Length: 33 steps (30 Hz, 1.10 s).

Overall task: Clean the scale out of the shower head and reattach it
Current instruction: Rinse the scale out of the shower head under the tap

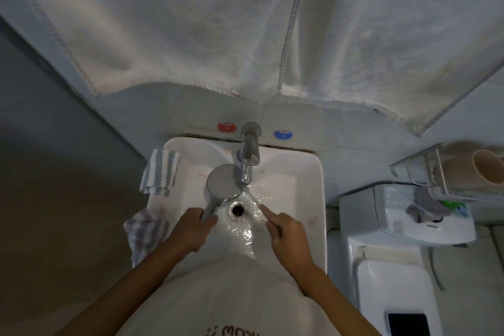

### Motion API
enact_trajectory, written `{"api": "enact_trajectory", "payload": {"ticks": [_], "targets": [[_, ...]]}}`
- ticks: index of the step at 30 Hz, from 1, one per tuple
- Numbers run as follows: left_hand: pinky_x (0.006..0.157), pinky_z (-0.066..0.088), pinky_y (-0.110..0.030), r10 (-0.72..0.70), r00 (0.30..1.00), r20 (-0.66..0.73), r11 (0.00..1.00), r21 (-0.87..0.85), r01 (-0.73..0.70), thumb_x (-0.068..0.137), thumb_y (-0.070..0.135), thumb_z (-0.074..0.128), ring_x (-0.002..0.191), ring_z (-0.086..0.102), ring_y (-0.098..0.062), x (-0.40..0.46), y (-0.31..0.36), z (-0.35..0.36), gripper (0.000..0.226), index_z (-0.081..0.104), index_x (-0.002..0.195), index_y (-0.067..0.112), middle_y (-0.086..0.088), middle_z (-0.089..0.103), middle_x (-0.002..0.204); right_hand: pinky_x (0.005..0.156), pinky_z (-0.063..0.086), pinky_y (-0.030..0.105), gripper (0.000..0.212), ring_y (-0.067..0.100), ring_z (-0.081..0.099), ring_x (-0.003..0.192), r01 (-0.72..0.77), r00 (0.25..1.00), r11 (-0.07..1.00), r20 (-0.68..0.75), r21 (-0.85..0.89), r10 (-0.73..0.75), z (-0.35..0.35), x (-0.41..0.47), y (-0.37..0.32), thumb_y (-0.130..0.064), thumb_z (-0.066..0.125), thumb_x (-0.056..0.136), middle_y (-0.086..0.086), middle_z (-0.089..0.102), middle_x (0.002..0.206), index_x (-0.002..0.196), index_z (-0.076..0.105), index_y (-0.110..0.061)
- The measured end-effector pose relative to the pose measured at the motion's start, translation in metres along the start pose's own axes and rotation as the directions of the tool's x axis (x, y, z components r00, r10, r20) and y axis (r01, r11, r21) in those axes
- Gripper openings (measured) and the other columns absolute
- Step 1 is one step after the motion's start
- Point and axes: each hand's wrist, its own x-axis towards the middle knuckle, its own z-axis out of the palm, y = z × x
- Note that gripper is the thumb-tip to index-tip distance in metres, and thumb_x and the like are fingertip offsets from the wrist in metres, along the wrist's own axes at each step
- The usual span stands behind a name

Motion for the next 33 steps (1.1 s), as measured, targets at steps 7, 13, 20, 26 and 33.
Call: {"api": "enact_trajectory", "payload": {"ticks": [7,13,20,26,33], "targets": [[0.037,0.028,-0.019,0.003,1.000,0.014,1.000,-0.025,-0.003,0.091,0.022,0.057,0.033,0.034,-0.010,-0.0022,0.0047,-0.0007,0.025,0.051,0.072,0.008,-0.006,0.046,0.058,0.061,0.043,0.021,0.050,0.000,0.044,0.060,0.066,0.998,0.997,0.010,-0.033,-0.066,-0.0015,0.0011,-0.0032,-0.006,0.057,0.089,-0.019,0.040,0.065,0.131,0.060,-0.032],[0.035,0.029,-0.020,0.027,0.999,0.021,0.999,0.029,-0.027,0.091,0.023,0.057,0.032,0.036,-0.010,-0.0034,0.0036,0.0003,0.025,0.051,0.072,0.008,-0.006,0.047,0.057,0.060,0.040,0.018,0.051,0.007,0.048,0.060,0.017,1.000,1.000,-0.008,-0.025,-0.018,0.0005,0.0046,-0.0034,-0.001,0.059,0.089,-0.011,0.046,0.067,0.131,0.058,-0.031],[0.033,0.029,-0.020,0.044,0.998,0.034,0.998,0.053,-0.046,0.091,0.021,0.058,0.028,0.035,-0.010,-0.0048,0.0056,0.0012,0.030,0.048,0.066,0.009,-0.005,0.045,0.052,0.060,0.038,0.012,0.051,-0.001,0.045,0.058,-0.033,0.999,0.999,-0.042,-0.035,0.031,-0.0020,0.0050,0.0006,-0.001,0.058,0.089,-0.016,0.044,0.066,0.131,0.059,-0.029],[0.033,0.029,-0.019,0.051,0.999,0.015,0.998,0.045,-0.052,0.091,0.021,0.058,0.028,0.035,-0.009,-0.0047,0.0040,-0.0006,0.029,0.049,0.067,0.008,-0.007,0.046,0.054,0.059,0.038,0.015,0.049,0.004,0.045,0.058,0.061,0.995,0.998,0.075,0.009,-0.062,0.0011,-0.0011,-0.0064,-0.006,0.057,0.088,-0.012,0.043,0.062,0.127,0.061,-0.036],[0.035,0.032,-0.021,0.057,0.998,0.030,0.995,0.086,-0.059,0.091,0.024,0.058,0.031,0.037,-0.011,-0.0035,0.0049,-0.0003,0.029,0.049,0.067,0.010,-0.006,0.048,0.056,0.060,0.042,0.025,0.052,0.012,0.049,0.059,0.074,0.990,0.997,0.120,0.014,-0.075,0.0038,0.0007,-0.0083,-0.007,0.056,0.089,-0.001,0.050,0.064,0.127,0.058,-0.042]]}}
